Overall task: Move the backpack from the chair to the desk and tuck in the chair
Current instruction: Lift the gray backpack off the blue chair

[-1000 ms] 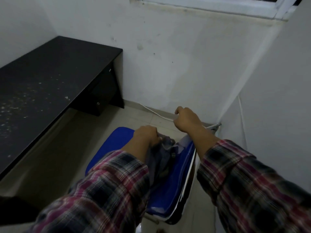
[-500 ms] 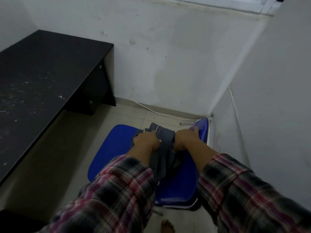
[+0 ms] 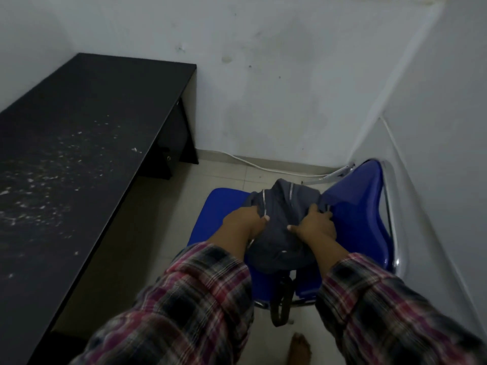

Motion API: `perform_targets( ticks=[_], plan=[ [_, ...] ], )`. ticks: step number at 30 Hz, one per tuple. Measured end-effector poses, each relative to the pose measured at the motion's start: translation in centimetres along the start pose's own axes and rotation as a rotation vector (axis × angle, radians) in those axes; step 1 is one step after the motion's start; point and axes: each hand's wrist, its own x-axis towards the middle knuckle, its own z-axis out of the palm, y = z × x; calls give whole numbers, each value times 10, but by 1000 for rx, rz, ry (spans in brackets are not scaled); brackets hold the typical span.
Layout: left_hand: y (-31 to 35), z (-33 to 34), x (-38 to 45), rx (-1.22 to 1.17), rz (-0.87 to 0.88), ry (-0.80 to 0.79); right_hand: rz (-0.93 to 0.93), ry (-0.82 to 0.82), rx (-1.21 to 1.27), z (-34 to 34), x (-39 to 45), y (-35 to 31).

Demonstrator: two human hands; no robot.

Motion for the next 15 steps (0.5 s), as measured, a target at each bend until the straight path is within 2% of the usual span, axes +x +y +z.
perform_targets(
  ticks=[3,6,10,15],
  plan=[
    [-20,3,-7,-12,-12,10,-82,127,-46,14,-1,-1],
    [-35,2,-13,-25,-62,11,-211,221,72,15,-2,-12],
    [-43,-7,-17,-143,-103,-7,-280,245,279,8,-7,-49],
    [-46,-25,-16,-376,-184,-5,-333,282,390,-1,-11,-91]
  ],
)
